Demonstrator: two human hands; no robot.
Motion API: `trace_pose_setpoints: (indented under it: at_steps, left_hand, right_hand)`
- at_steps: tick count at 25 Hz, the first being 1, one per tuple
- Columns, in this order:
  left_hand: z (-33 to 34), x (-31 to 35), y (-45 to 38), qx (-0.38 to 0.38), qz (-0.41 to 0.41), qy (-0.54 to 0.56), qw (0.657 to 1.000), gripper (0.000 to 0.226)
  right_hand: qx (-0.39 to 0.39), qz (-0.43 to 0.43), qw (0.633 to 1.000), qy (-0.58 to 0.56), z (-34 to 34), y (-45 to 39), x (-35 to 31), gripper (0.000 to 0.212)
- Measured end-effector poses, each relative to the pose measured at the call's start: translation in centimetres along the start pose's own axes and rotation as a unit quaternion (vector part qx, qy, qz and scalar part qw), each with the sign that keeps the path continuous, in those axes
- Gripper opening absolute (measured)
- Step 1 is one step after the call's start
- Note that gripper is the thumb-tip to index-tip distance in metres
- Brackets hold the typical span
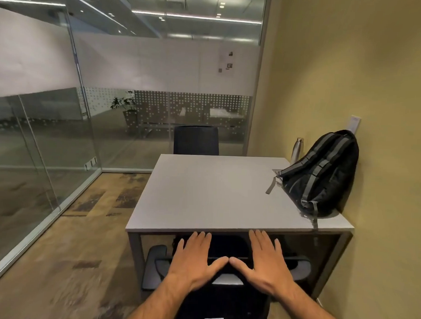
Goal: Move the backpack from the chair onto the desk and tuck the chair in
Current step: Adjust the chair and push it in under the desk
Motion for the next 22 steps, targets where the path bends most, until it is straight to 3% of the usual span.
trace_pose_setpoints:
  at_steps: [5,22]
  left_hand:
    - [1.4,0.3,2.0,-0.011,-0.01,-0.044,0.999,0.101]
    - [1.0,0.0,-1.7,0.003,-0.03,-0.041,0.999,0.104]
  right_hand:
    - [-0.03,0.023,0.999,0.022,0.7,2.0,1.2,0.127]
    - [-0.012,0.006,0.999,0.035,1.7,-2.6,2.6,0.122]
Point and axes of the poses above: each hand's wrist, its own y-axis away from the middle knuckle, its own z-axis out of the palm, x = y × z, the point moved 5 cm from there along -y, towards the middle knuckle, and after that the axes turned 1 degree about -y, right-handed, at the moved point
